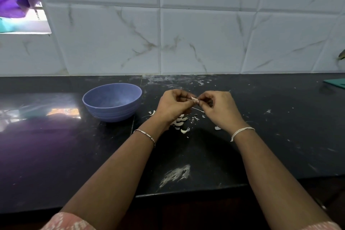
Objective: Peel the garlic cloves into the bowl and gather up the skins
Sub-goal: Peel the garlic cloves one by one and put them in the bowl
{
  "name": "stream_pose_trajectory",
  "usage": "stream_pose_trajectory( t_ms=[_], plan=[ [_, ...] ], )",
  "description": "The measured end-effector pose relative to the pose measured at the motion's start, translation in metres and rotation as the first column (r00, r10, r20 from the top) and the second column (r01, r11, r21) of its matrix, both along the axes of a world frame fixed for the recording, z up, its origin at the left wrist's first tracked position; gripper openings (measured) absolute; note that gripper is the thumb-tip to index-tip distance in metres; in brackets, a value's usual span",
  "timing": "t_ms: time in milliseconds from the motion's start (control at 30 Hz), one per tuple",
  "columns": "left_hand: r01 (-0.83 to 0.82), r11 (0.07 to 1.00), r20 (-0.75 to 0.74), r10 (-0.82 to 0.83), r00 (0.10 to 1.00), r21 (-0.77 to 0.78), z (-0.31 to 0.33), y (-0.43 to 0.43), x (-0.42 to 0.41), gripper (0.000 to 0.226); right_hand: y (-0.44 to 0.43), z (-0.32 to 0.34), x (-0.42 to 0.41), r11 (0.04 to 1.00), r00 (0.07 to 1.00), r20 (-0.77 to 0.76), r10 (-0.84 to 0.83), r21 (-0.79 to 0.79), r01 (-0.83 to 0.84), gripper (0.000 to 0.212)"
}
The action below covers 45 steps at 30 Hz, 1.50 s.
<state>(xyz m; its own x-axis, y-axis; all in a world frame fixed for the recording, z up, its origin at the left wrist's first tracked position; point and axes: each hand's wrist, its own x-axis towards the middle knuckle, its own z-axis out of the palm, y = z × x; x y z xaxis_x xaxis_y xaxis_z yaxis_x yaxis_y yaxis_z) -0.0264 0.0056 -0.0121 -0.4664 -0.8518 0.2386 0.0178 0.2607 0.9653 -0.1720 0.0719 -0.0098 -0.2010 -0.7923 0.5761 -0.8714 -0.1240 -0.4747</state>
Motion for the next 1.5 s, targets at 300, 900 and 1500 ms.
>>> stream_pose_trajectory(
  t_ms=[300,900,1500],
  plan=[
    [-0.002,1.000,0.002,0.002,1.000,-0.019,-0.004,0.000,0.001,0.003,0.005,0.001,0.006,0.999,0.999,-0.035,0.030,0.046,-0.029,0.013],
    [0.115,0.993,-0.197,-0.107,0.975,0.031,0.003,0.008,0.000,0.012,0.007,0.010,0.014,0.970,0.708,0.692,0.138,0.051,-0.239,0.023],
    [0.064,0.979,-0.196,-0.025,0.980,0.194,0.001,0.012,-0.003,0.011,0.011,0.009,0.001,0.987,0.753,0.651,0.096,0.036,-0.156,0.020]
  ],
)
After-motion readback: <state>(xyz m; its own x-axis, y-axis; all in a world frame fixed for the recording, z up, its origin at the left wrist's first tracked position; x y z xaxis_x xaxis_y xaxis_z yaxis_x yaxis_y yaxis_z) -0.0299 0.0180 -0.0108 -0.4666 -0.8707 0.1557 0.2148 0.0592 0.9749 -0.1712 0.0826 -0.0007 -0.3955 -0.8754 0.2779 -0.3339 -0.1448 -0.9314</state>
